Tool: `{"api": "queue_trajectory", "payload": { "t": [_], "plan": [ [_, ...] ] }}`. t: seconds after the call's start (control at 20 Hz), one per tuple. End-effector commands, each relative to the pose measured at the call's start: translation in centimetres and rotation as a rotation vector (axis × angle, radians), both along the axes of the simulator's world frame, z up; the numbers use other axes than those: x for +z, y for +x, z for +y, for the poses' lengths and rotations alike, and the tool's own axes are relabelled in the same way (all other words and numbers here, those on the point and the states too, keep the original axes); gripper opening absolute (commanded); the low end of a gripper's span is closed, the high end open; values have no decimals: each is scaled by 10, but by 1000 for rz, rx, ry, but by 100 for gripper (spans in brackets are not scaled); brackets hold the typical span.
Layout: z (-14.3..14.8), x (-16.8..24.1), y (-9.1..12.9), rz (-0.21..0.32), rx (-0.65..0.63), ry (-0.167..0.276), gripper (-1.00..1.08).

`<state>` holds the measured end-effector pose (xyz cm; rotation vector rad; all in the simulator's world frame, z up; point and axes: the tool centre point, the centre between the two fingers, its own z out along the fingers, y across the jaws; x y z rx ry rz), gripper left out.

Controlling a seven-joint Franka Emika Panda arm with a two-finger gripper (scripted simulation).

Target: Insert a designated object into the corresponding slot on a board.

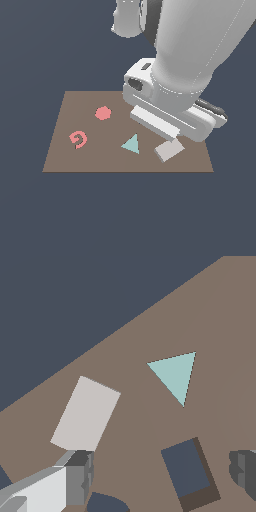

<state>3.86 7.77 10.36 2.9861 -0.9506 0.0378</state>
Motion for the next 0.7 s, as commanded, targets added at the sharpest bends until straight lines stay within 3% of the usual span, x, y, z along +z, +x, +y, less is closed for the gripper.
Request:
{"api": "queue_trajectory", "payload": {
  "t": [0.0, 0.65],
  "plan": [
    [10, -10, 7, 3, -78, 3, 100],
    [39, -45, 38, 15, -355, 15, 100]
  ]
}}
